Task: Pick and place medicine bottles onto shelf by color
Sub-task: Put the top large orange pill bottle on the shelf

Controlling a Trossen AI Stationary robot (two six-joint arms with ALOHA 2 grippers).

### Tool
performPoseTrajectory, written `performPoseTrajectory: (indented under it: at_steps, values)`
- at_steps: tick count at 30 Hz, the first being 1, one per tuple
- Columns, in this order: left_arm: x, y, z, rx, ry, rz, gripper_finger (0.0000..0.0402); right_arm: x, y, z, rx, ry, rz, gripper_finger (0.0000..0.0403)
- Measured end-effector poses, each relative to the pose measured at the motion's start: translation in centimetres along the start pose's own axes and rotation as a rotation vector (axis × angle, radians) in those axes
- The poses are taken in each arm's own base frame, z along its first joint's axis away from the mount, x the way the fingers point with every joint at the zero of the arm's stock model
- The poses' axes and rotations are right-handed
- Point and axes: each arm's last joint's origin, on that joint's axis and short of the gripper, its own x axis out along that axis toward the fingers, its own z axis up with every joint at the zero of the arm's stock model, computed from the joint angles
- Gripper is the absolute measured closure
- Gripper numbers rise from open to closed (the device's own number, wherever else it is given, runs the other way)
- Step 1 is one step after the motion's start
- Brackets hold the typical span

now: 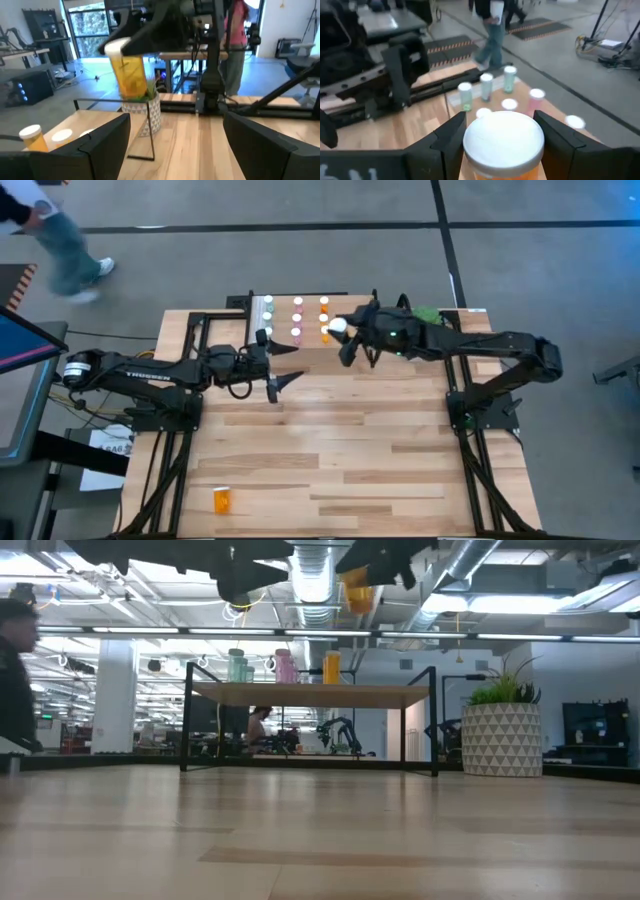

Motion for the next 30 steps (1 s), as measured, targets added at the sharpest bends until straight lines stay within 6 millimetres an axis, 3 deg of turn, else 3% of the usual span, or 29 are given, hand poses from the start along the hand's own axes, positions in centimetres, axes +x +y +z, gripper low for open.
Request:
performPoseTrajectory:
  at_steps: [3, 11, 15, 20, 30]
  values:
    - [-0.2, 0.0, 0.2, 0.008, -0.007, 0.0, 0.0092, -0.7, -1.4, -0.9, 0.03, -0.076, -0.022, 0.0182]
    - [-0.5, -0.2, 0.8, -0.011, -0.057, -0.107, 0.0103, -0.9, -5.3, -6.1, 0.115, -0.261, -0.104, 0.0182]
    - [-0.5, -0.2, 0.8, -0.007, -0.058, -0.107, 0.0113, -0.8, -7.5, -7.1, 0.14, -0.339, -0.169, 0.0181]
    - [-0.7, -0.1, 0.9, 0.018, -0.083, -0.087, 0.0127, 0.5, -9.7, -8.0, 0.155, -0.335, -0.231, 0.0179]
    - [-4.5, 2.3, 0.4, -0.007, -0.248, 0.026, 0.0146, 4.4, -12.4, -10.6, 0.196, -0.312, -0.218, 0.0178]
